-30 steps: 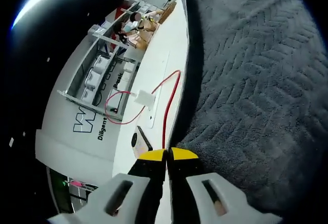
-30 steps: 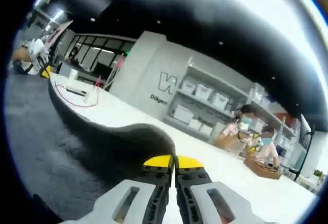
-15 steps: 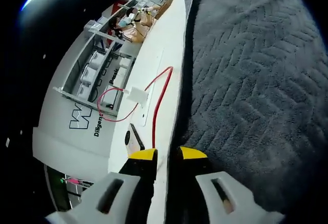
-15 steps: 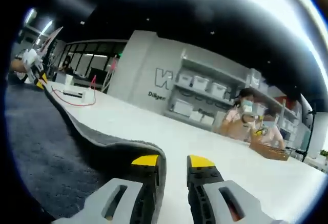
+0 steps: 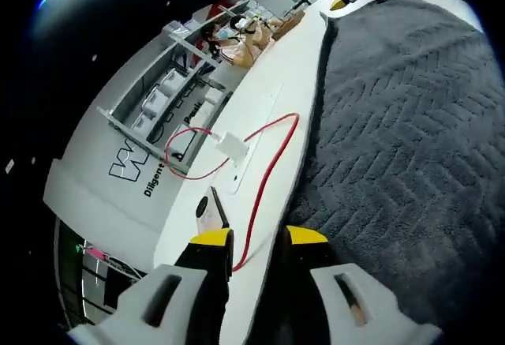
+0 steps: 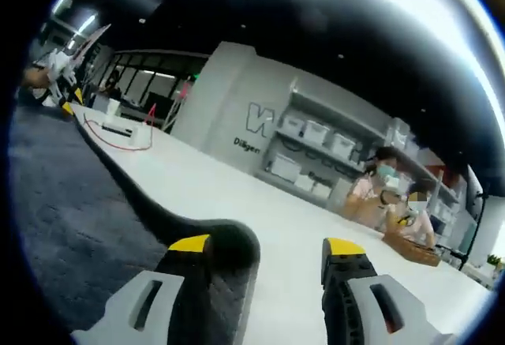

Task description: Open the folded towel by lifting each exposed corner and separating the folded layers until the towel lies flat within the target outline without major curled edges

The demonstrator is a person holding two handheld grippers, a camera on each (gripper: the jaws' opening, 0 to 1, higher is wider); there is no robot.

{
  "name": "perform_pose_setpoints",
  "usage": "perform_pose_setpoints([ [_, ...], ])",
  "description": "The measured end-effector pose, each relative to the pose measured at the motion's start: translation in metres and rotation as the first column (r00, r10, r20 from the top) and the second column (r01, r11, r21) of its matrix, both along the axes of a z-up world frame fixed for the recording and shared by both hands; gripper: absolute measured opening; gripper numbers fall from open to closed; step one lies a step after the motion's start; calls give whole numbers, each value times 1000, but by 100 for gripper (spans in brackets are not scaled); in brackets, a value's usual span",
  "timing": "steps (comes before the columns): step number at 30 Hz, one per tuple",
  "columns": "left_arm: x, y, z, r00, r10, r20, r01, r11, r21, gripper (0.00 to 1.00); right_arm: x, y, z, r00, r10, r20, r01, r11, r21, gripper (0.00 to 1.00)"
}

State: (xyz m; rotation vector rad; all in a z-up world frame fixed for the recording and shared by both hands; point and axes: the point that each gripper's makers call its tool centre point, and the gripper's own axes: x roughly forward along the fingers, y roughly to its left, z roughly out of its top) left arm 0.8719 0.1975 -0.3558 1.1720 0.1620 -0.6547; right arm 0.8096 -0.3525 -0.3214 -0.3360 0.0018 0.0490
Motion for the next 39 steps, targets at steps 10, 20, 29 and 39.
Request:
perform_pose_setpoints([
  [10,5,18,6,997,63,-37,-68,988,-139,23,27,13,-8,1000,11,-19,-13,996,-86,53],
  [20,15,60,3,988,152,-15,-153,988,-34,22,74,18,-17,997,24,-80,-38,984,-171,55],
  [29,13,108,15,965,256,-56,-261,960,-103,20,71,1,-29,995,12,-101,-30,983,-183,56],
  [39,-6,121,36,946,325,-19,-320,919,-230,15,48,-3,-8,998,-5,-68,-3,994,-106,59],
])
